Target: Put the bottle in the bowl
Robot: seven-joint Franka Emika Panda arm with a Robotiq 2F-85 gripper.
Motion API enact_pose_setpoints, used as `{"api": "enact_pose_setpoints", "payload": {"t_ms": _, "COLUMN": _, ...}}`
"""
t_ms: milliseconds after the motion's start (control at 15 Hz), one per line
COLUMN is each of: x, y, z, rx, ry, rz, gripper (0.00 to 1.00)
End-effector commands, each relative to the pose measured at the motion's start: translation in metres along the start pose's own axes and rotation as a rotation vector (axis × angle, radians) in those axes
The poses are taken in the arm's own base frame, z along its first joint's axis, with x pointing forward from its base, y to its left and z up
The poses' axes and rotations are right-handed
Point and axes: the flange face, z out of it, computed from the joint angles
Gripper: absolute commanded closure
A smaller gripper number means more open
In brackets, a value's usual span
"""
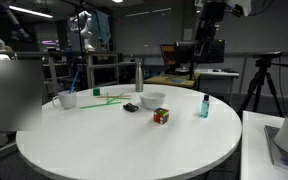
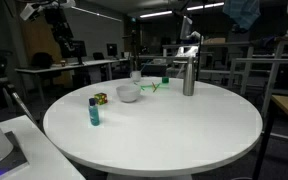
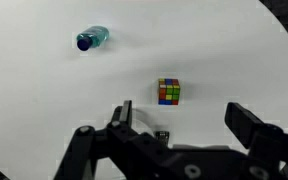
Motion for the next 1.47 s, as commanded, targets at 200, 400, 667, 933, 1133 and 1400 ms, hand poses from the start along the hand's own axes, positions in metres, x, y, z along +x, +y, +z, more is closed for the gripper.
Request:
{"api": "enact_pose_setpoints", "payload": {"t_ms": 200, "x": 0.004, "y": 0.014, "z": 0.003, "rx": -0.013, "ry": -0.008, "rz": 0.047, "gripper": 0.00}}
{"api": "enact_pose_setpoints", "payload": {"t_ms": 400, "x": 0.009, "y": 0.031, "z": 0.006, "rx": -0.038, "ry": -0.004, "rz": 0.077, "gripper": 0.00}}
{"api": "enact_pose_setpoints", "payload": {"t_ms": 667, "x": 0.015, "y": 0.051, "z": 0.014, "rx": -0.062, "ry": -0.014, "rz": 0.124, "gripper": 0.00}}
{"api": "enact_pose_setpoints", "payload": {"t_ms": 933, "x": 0.021, "y": 0.073, "z": 0.028, "rx": -0.090, "ry": -0.032, "rz": 0.168, "gripper": 0.00}}
{"api": "enact_pose_setpoints", "payload": {"t_ms": 1133, "x": 0.028, "y": 0.087, "z": 0.045, "rx": -0.101, "ry": -0.046, "rz": 0.191, "gripper": 0.00}}
{"api": "enact_pose_setpoints", "payload": {"t_ms": 1400, "x": 0.034, "y": 0.103, "z": 0.073, "rx": -0.096, "ry": -0.085, "rz": 0.238, "gripper": 0.00}}
